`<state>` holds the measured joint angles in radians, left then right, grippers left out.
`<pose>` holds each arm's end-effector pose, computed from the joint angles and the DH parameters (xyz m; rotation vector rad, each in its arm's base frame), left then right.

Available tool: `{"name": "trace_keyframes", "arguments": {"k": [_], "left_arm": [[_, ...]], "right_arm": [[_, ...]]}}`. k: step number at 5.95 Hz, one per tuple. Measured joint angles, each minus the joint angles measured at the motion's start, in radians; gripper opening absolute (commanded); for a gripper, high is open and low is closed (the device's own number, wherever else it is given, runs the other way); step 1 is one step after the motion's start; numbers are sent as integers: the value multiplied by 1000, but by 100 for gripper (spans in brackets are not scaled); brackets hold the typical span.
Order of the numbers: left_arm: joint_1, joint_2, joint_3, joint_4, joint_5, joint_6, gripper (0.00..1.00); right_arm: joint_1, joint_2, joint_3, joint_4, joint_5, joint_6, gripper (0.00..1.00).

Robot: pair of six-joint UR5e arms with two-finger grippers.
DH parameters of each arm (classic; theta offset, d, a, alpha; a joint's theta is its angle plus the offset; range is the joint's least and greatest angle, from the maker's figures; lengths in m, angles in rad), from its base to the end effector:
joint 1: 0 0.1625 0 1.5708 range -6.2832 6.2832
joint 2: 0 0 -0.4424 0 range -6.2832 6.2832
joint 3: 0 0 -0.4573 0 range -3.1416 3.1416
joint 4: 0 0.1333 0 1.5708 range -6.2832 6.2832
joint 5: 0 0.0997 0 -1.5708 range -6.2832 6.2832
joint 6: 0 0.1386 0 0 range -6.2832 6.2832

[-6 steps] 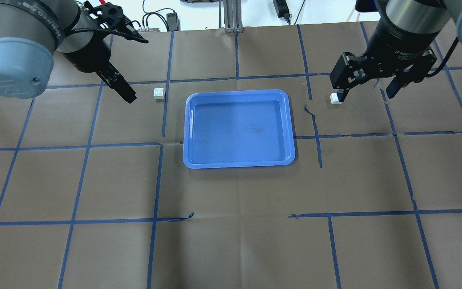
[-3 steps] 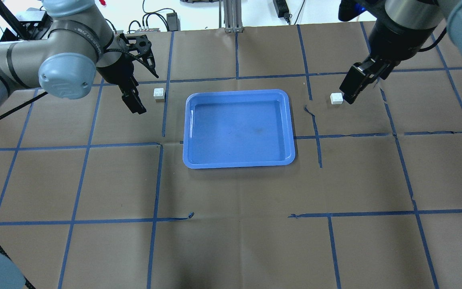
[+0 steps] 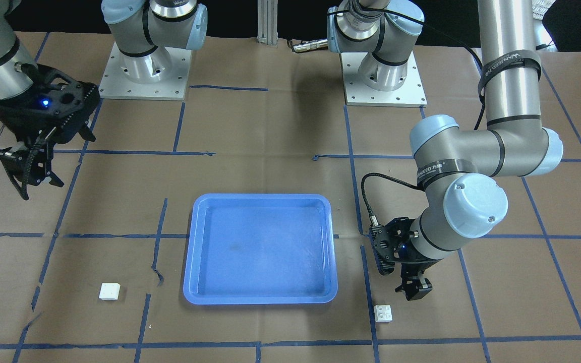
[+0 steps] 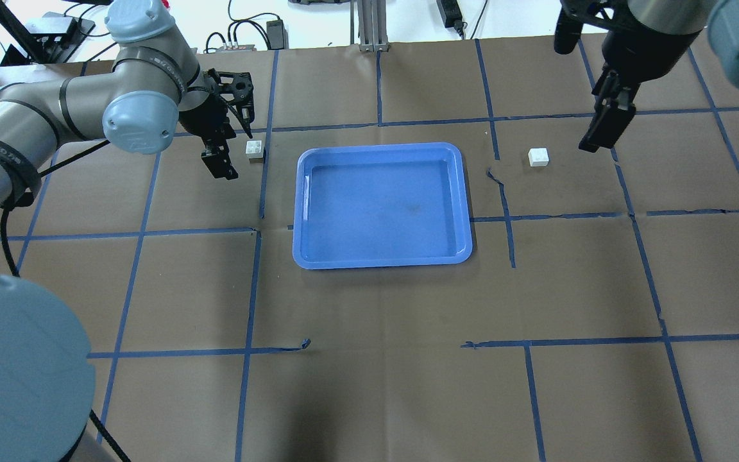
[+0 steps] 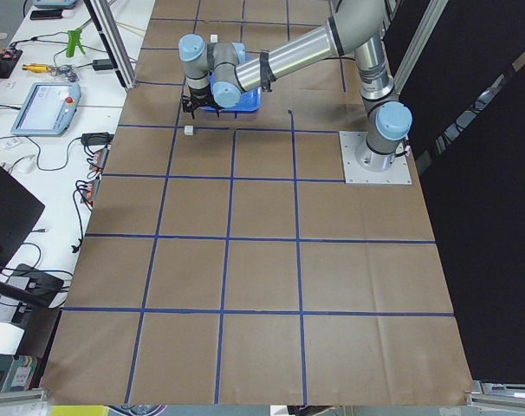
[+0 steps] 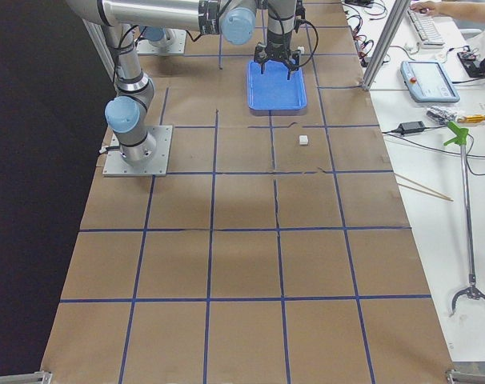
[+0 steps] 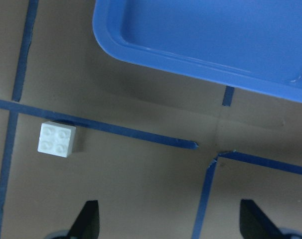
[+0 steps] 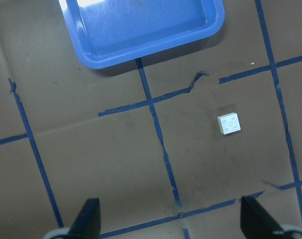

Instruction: Assemble white blocks and place on blue tray

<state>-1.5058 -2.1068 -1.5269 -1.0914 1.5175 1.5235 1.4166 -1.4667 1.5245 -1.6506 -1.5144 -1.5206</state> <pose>-0.0932 -0.7345 0.1871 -2.0617 -2.3081 0.0451 0.0465 -0.6197 0.4399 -1.9697 2.4183 -0.0883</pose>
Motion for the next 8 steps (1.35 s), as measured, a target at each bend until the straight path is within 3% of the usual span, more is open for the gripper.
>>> {"name": "trace_keyframes", "arguments": {"k": [3, 5, 6, 7, 8], "left_arm": [[1, -125, 51, 98, -11, 71, 99], [1, -157, 57, 164, -21, 94, 94], [1, -174, 59, 179, -26, 95, 43], [1, -182, 59, 182, -29, 97, 15], [0, -178, 60, 183, -31, 100, 5]], "right_arm": [[-54, 205, -134, 2, 102, -257, 100], [-109, 319, -139, -3, 256, -365, 100], [-145, 370, -135, -5, 331, -444, 100], [-168, 412, -130, -20, 383, -482, 100], [-177, 449, -127, -50, 423, -495, 100]]}}
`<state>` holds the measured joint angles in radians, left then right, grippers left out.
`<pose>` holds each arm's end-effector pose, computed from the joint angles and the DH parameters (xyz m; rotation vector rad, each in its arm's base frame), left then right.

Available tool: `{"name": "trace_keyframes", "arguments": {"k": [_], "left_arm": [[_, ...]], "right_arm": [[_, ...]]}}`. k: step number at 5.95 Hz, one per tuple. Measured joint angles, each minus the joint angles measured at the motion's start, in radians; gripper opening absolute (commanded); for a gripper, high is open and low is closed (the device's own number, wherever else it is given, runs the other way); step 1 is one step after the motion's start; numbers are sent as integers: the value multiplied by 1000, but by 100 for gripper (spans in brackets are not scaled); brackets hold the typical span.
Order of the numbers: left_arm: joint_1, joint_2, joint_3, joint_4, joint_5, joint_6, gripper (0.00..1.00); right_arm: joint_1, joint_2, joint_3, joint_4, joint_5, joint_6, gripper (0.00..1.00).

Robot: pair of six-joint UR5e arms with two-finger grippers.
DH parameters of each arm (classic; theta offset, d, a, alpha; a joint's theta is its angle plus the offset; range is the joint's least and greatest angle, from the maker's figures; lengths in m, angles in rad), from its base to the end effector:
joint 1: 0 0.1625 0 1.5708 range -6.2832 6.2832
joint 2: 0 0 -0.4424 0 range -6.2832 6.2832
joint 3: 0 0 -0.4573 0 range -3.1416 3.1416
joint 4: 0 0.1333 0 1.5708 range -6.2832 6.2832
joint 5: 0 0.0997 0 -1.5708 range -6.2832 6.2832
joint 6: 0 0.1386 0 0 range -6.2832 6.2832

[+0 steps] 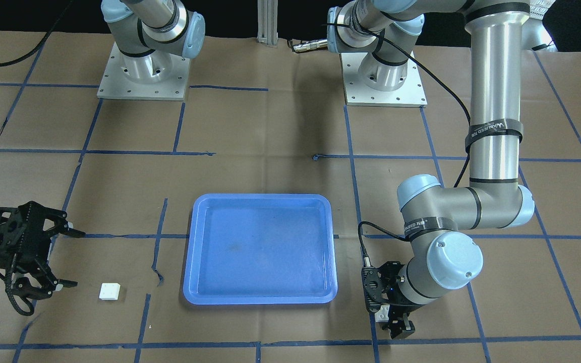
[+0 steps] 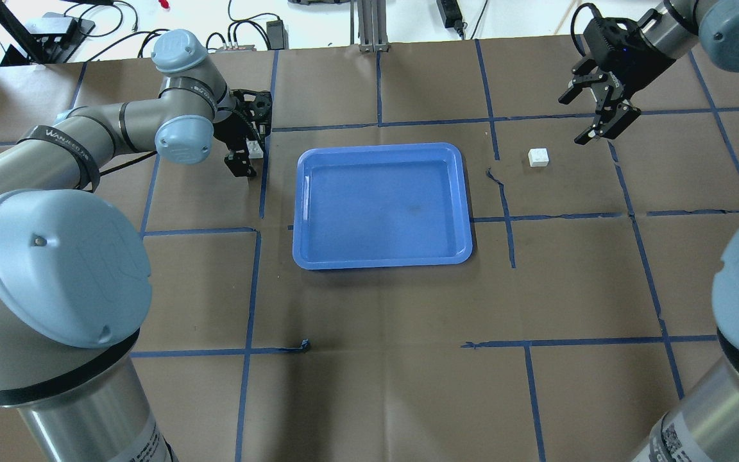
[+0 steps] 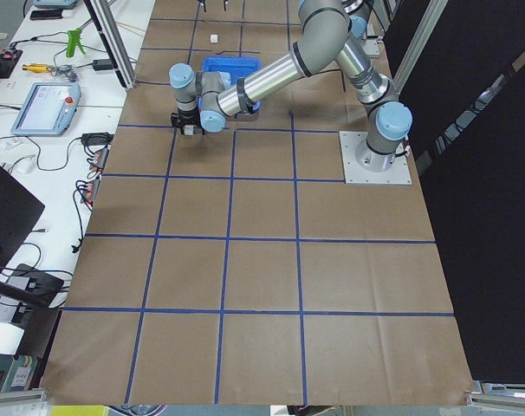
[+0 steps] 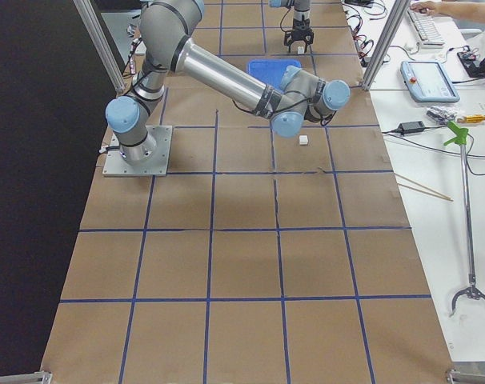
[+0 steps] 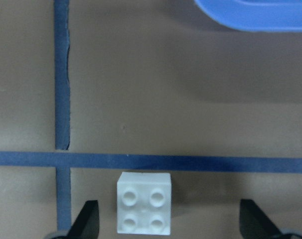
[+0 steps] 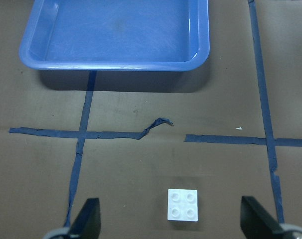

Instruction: Assemble white blocks and place on blue tray

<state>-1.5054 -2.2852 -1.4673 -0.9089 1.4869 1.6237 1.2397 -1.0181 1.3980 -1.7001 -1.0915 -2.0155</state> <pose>-0.0942 -0.7789 0.1016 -2.1950 -2.2178 0.1508 -0.0485 -0.7479 0.2256 -1.9517 1.8526 -0.4748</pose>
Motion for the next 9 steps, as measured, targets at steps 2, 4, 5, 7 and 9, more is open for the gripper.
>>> {"name": "trace_keyframes", "arguments": {"k": [2, 4, 5, 7, 9], "left_arm": [[-1, 26, 0, -2, 4, 18, 3], [-9, 79, -21, -30, 12, 20, 4], [-39, 124, -31, -84, 15, -10, 4], [-158, 186, -40, -162, 21, -212, 4], [-339, 171, -65, -151, 63, -440, 4]], "right_arm": [[-4, 52, 17, -49, 21, -26, 100], [-13, 88, 34, -98, 36, -69, 100], [-16, 110, 37, -122, 48, -75, 100], [-17, 136, 72, -151, 46, -77, 100], [-17, 137, 98, -155, 47, -74, 86]]}}
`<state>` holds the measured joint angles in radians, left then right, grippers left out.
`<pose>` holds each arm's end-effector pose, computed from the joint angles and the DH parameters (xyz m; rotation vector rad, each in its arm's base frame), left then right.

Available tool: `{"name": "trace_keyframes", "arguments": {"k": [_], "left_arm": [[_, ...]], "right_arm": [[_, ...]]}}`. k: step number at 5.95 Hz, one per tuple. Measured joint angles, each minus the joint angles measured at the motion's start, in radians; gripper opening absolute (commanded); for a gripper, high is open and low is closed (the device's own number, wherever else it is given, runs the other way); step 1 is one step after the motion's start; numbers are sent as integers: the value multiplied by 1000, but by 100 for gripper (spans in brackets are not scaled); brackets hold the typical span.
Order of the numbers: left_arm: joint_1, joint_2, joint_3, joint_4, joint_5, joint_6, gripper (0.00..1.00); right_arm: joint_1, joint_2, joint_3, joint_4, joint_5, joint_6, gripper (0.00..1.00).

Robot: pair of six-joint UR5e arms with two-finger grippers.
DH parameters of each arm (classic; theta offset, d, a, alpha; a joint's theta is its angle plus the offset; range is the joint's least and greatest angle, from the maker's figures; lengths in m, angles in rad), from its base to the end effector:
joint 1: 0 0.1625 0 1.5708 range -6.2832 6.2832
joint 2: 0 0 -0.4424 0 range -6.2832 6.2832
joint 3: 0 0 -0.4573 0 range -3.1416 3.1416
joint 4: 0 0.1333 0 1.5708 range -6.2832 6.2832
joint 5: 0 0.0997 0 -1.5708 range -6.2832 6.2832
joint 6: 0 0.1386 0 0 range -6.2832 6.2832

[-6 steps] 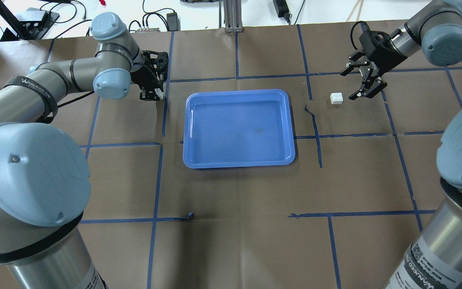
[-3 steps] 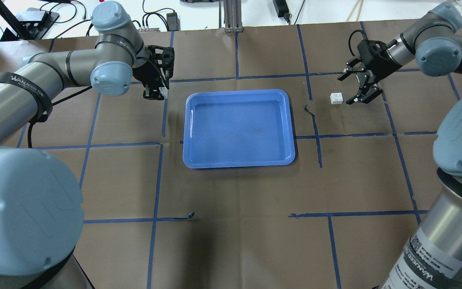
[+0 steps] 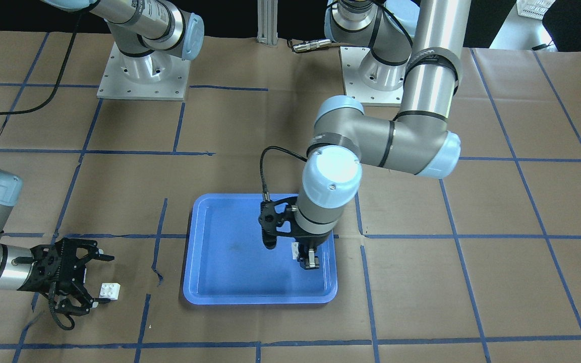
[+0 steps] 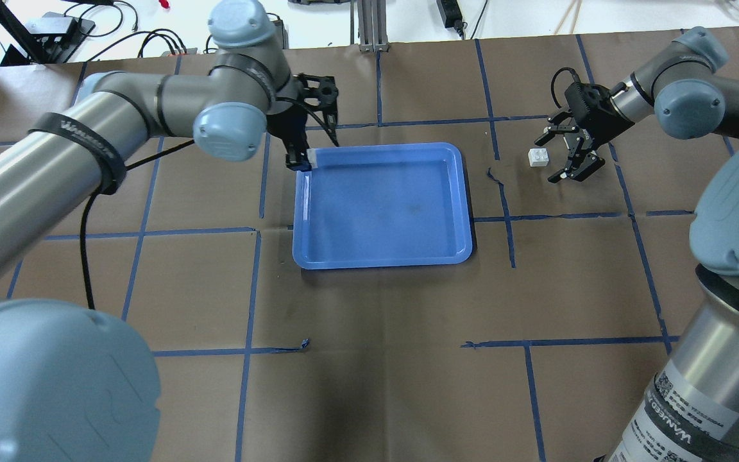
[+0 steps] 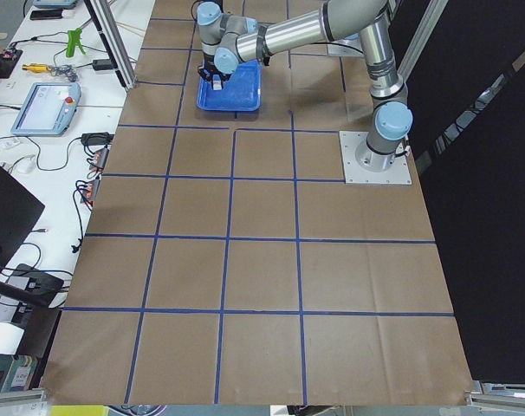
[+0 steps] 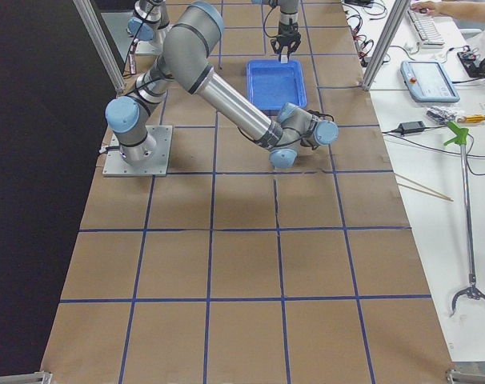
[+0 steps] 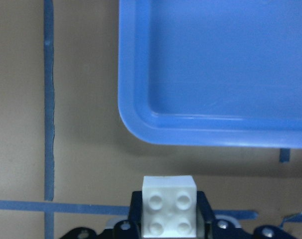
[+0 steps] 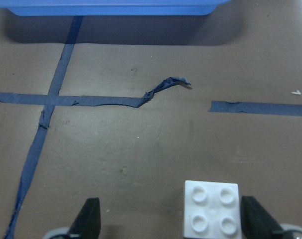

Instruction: Assemble white blocks and place on blue tray

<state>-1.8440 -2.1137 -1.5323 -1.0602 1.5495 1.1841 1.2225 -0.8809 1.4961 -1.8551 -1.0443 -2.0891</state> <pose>-0.3280 -0.6656 0.1823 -2.0810 -2.3315 0.0233 -0.0517 -0.7370 0.0941 -1.9195 1.7717 -0.5098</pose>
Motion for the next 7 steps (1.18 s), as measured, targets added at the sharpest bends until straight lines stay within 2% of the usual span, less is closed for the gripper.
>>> {"name": "trace_keyframes", "arguments": {"k": [1, 2, 3, 4, 5, 6, 7], "left_arm": [[-51, -24, -33, 38, 28, -77, 5], [-76, -39, -71, 93, 34, -104, 6], [-88, -46, -102, 147, 34, -107, 7], [-91, -46, -117, 177, 34, -78, 29], [-92, -46, -121, 189, 35, -41, 53], [-92, -46, -123, 191, 36, -35, 82], [-92, -44, -123, 191, 36, -42, 85]], "right_arm": [[0, -1, -4, -1, 4, 4, 61], [0, -2, -7, -10, 6, 5, 48], [0, -2, -7, -23, 6, 3, 39], [0, -3, -7, -35, 4, 0, 31], [0, -3, -8, -45, 1, -1, 30], [0, -5, -13, -48, -1, 2, 30], [0, -14, -23, -46, -4, 8, 30]]}}
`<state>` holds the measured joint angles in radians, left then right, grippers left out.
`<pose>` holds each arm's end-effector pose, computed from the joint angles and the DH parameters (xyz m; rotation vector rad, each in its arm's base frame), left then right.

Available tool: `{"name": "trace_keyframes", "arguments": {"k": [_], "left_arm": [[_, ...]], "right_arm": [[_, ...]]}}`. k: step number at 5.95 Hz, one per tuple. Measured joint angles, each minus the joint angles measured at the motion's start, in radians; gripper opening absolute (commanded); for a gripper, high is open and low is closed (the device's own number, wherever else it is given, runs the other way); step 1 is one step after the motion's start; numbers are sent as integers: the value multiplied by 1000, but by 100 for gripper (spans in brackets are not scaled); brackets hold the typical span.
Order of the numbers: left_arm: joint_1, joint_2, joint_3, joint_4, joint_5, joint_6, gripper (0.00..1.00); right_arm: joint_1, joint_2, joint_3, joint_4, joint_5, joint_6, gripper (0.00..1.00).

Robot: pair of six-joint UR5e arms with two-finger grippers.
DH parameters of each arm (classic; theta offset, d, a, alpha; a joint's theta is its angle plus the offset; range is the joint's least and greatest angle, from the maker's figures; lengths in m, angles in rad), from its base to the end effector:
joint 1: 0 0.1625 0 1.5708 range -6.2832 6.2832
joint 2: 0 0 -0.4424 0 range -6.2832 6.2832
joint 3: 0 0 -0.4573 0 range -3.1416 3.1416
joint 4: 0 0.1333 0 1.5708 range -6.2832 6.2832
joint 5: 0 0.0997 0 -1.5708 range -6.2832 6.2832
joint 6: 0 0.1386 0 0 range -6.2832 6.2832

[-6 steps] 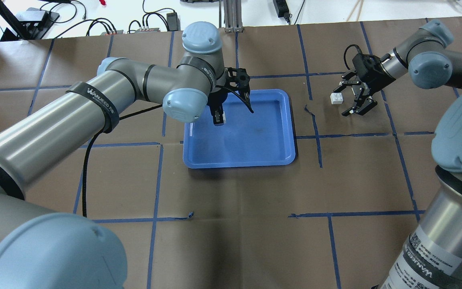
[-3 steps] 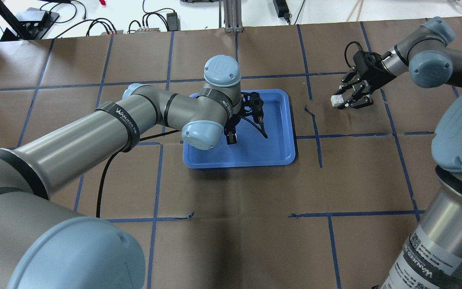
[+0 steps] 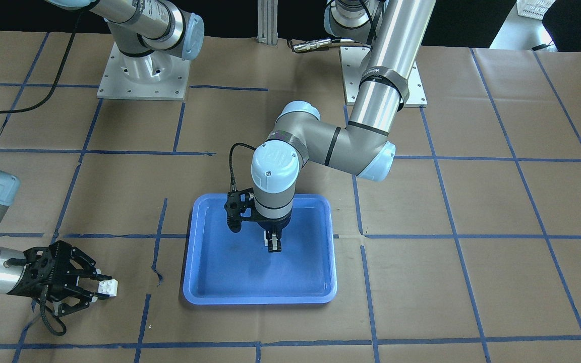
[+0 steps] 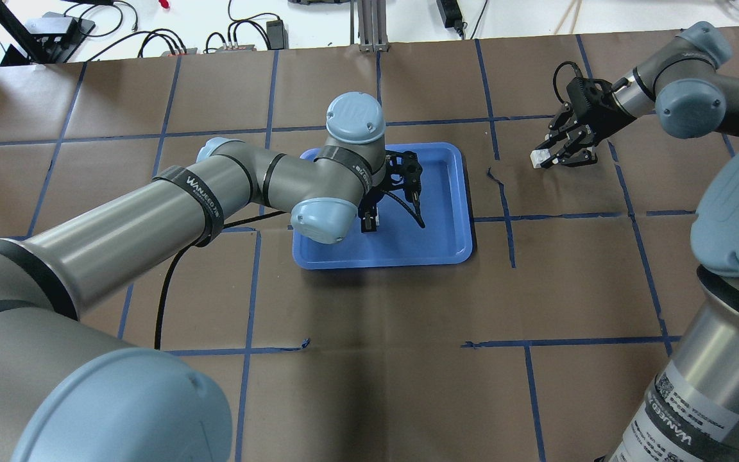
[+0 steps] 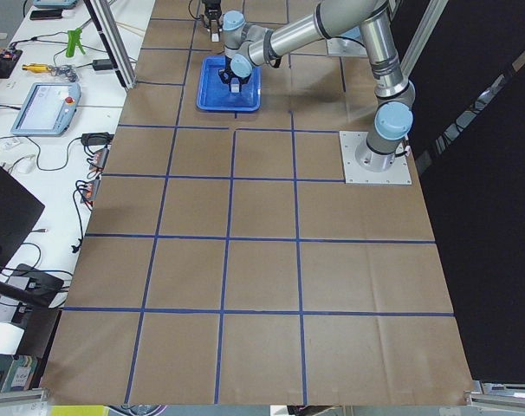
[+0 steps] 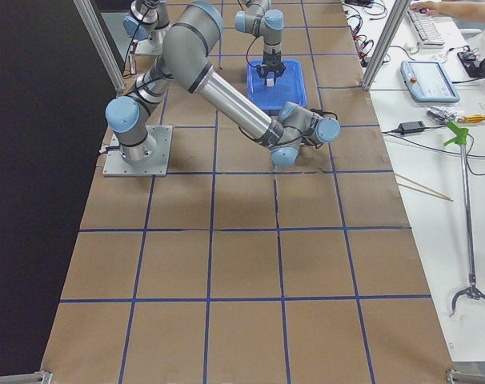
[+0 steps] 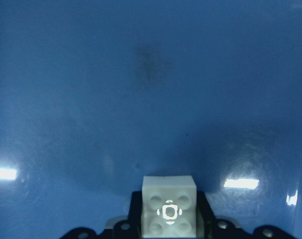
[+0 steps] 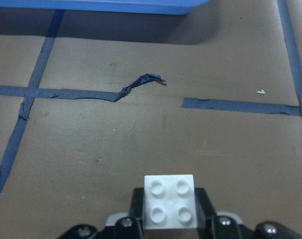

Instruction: Assemble white blocks and place on blue tray

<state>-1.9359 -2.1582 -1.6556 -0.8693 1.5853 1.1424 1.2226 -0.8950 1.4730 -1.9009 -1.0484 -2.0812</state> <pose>-0.3750 -0.6133 0.1104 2.1329 2.2728 -0.0337 -0.0577 -0.7524 0.1169 -1.9831 1.8019 -0.5546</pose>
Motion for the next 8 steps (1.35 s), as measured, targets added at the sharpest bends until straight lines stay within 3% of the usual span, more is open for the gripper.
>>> {"name": "trace_keyframes", "arguments": {"k": [2, 3, 5, 7, 8], "left_arm": [[1, 31, 16, -22, 1, -4, 85], [4, 81, 25, -77, 1, -4, 85], [38, 241, 64, -325, -13, -5, 96], [90, 382, 125, -590, -37, -14, 98], [116, 445, 128, -663, -40, -37, 98]], "right_arm": [[0, -65, 14, 20, -6, 44, 31], [2, -127, 67, 20, -3, 90, 31], [19, -271, 238, -20, 9, 167, 31], [125, -317, 349, -169, 13, 296, 31], [202, -317, 377, -264, 14, 399, 31]]}}
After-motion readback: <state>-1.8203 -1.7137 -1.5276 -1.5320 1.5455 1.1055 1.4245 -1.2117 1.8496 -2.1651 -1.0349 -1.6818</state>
